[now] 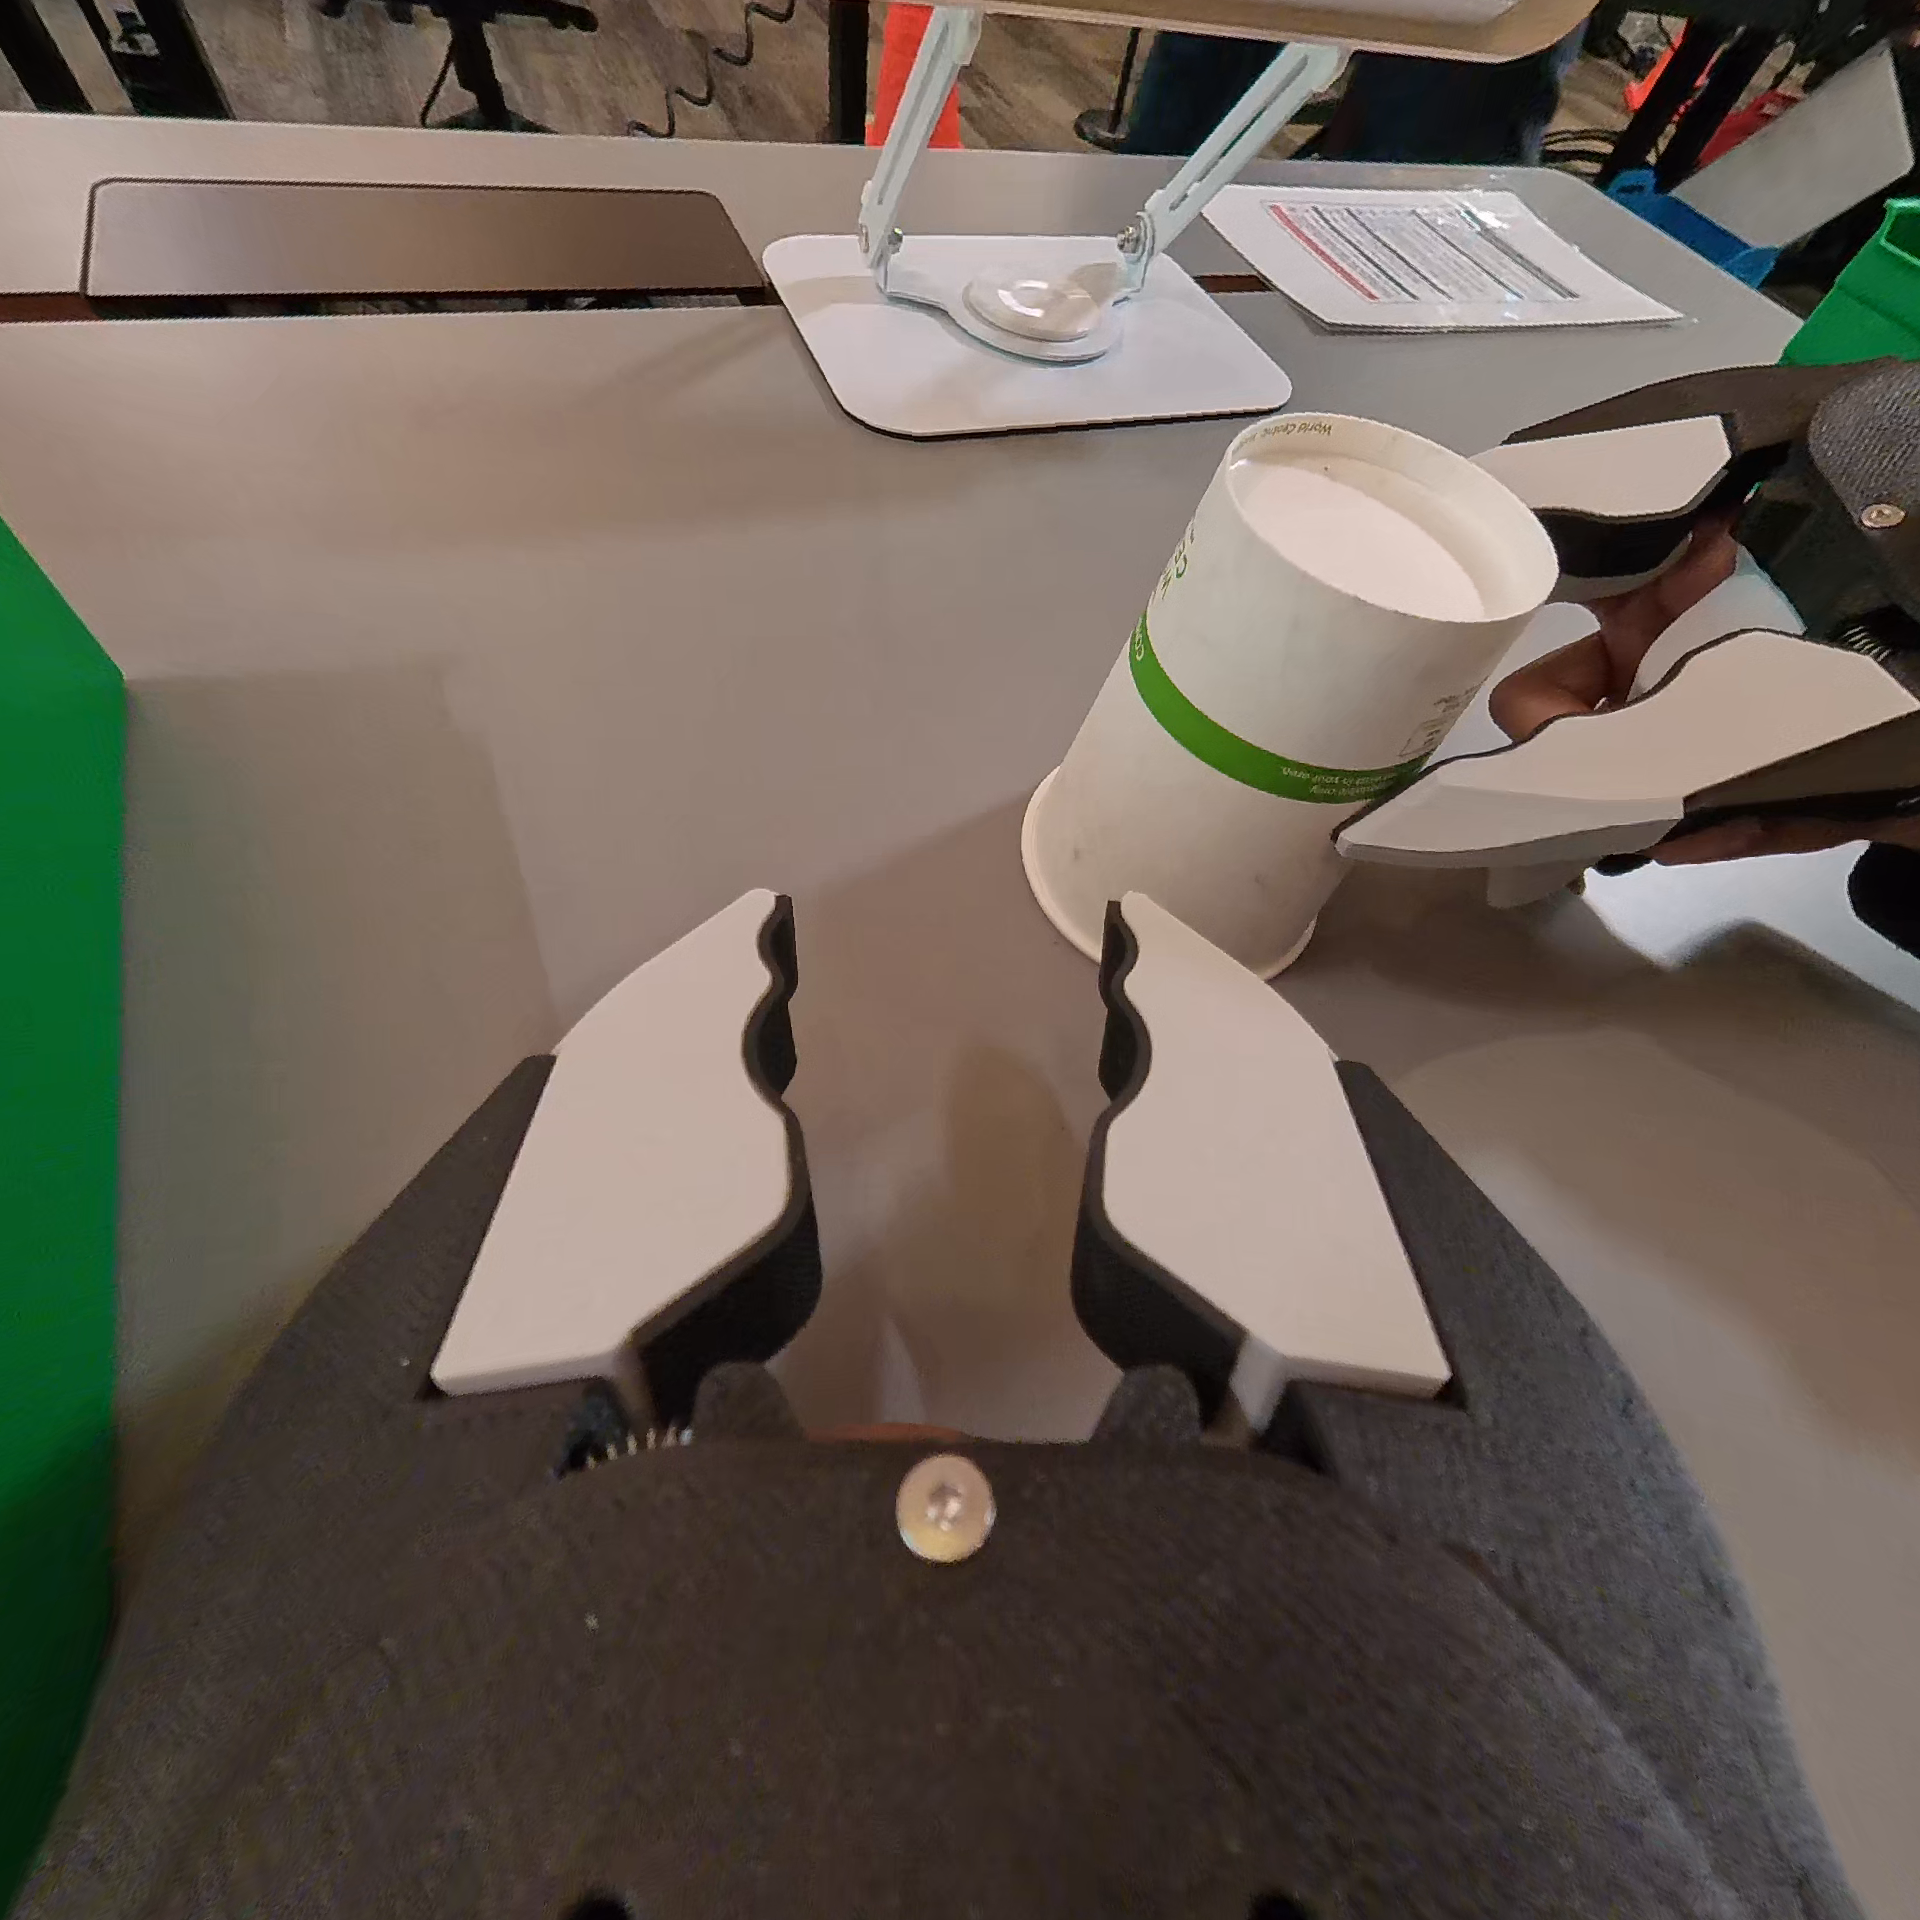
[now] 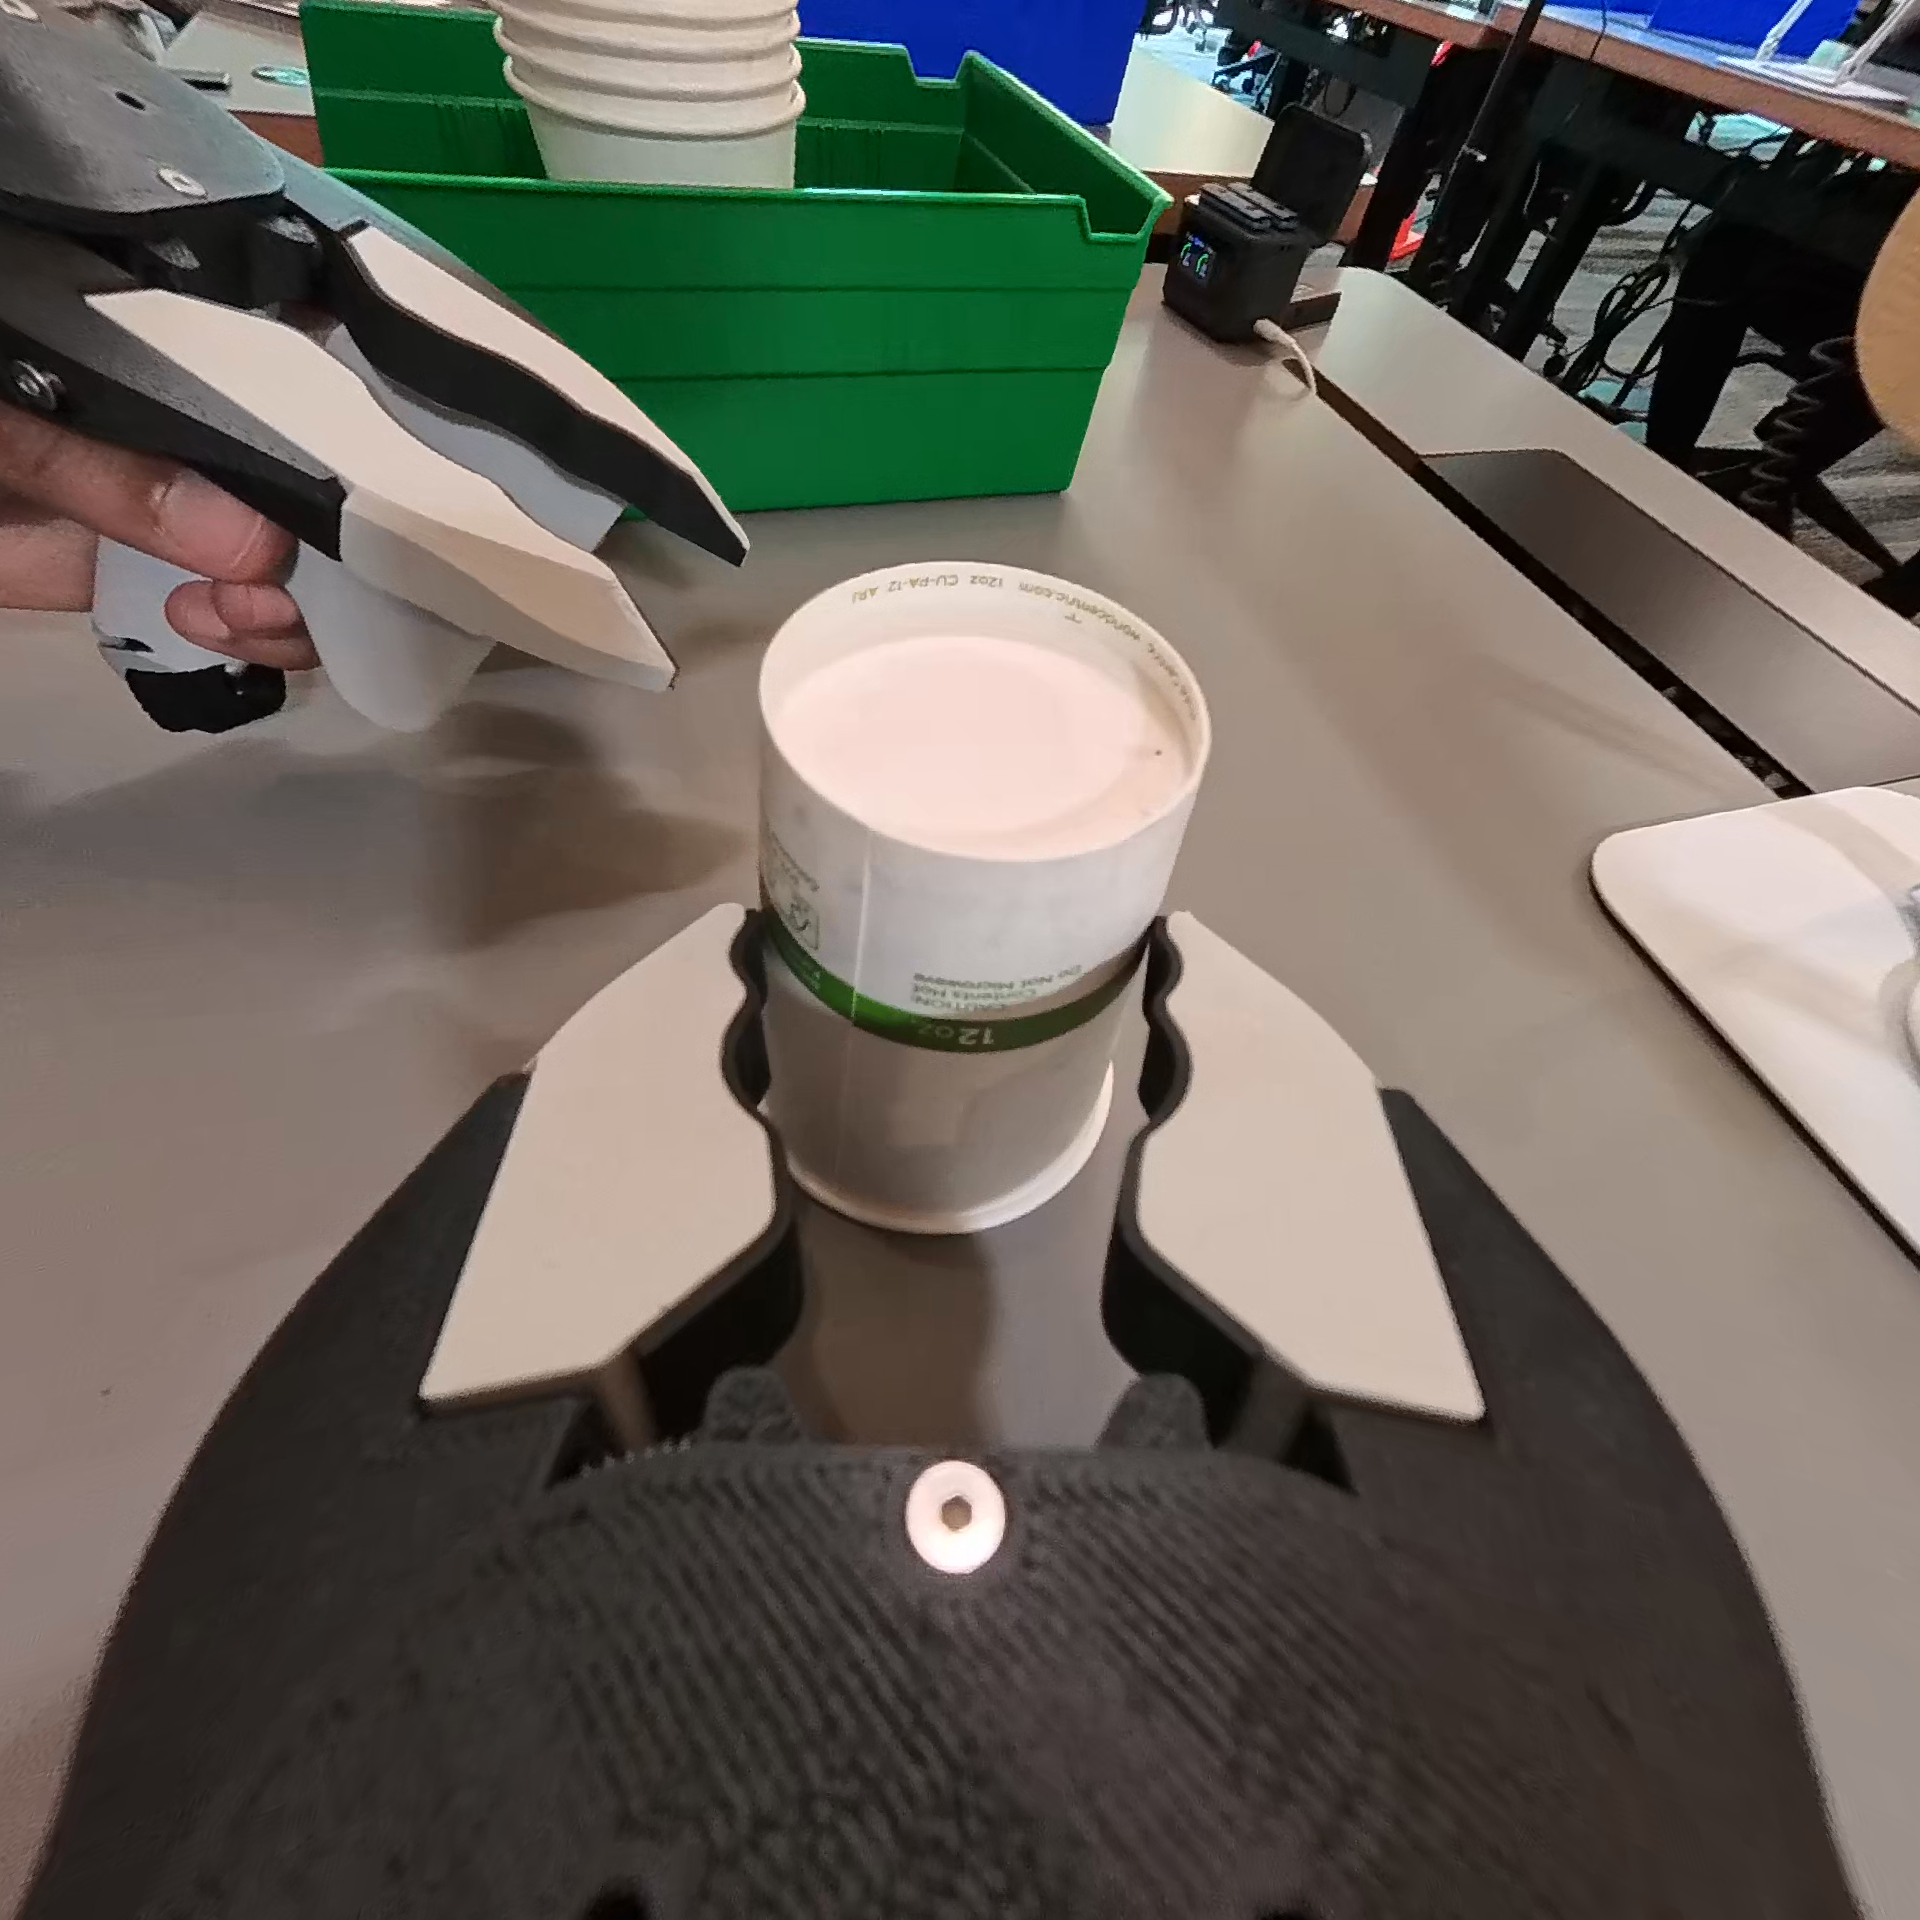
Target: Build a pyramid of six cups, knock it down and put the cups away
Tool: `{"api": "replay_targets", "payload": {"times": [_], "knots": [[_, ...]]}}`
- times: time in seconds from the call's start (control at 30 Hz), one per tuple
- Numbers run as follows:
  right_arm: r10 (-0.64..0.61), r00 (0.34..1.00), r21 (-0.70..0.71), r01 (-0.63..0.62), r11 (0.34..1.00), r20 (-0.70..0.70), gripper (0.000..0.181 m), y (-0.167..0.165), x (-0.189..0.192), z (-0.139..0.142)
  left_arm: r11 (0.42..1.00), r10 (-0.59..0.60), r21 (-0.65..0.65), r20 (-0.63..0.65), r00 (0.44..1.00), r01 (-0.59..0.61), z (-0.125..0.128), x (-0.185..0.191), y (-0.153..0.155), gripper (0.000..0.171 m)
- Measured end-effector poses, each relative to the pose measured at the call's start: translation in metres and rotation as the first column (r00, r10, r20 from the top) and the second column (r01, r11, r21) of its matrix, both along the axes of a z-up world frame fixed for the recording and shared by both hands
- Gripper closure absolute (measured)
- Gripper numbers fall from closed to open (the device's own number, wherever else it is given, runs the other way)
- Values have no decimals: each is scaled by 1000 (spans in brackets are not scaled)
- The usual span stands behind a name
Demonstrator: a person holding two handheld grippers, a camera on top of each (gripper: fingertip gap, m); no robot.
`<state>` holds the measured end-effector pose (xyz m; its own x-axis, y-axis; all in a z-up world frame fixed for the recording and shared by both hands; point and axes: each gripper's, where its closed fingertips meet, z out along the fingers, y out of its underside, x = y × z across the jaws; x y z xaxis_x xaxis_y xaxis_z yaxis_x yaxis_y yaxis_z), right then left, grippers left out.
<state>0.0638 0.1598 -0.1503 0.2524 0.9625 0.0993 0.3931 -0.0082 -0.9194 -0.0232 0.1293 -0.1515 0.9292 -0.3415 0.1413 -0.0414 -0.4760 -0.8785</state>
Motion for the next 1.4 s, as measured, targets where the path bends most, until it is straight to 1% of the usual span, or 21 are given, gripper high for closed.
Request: {"api": "replay_targets", "payload": {"times": [0.53,0.73,1.1,1.33,1.4], "knots": [[-11,1000,-23,11,1000,8,110,0,1,1,1000,2,-4,-4,1000,-2,-1,0,0,114],[-13,1000,-19,13,1000,7,110,0,2,3,1000,1,-8,26,1000,-1,1,1,0,114],[-24,1000,-6,24,1000,17,105,2,7,7,1000,6,-14,18,1000,-6,-1,0,0,114],[-20,1000,-11,20,1000,7,98,0,12,22,1000,5,-20,34,999,-4,-1,-1,-1,116],[-15,1000,-11,15,1000,5,94,-2,15,33,1000,9,-20,35,999,-8,0,-1,0,116]]}}
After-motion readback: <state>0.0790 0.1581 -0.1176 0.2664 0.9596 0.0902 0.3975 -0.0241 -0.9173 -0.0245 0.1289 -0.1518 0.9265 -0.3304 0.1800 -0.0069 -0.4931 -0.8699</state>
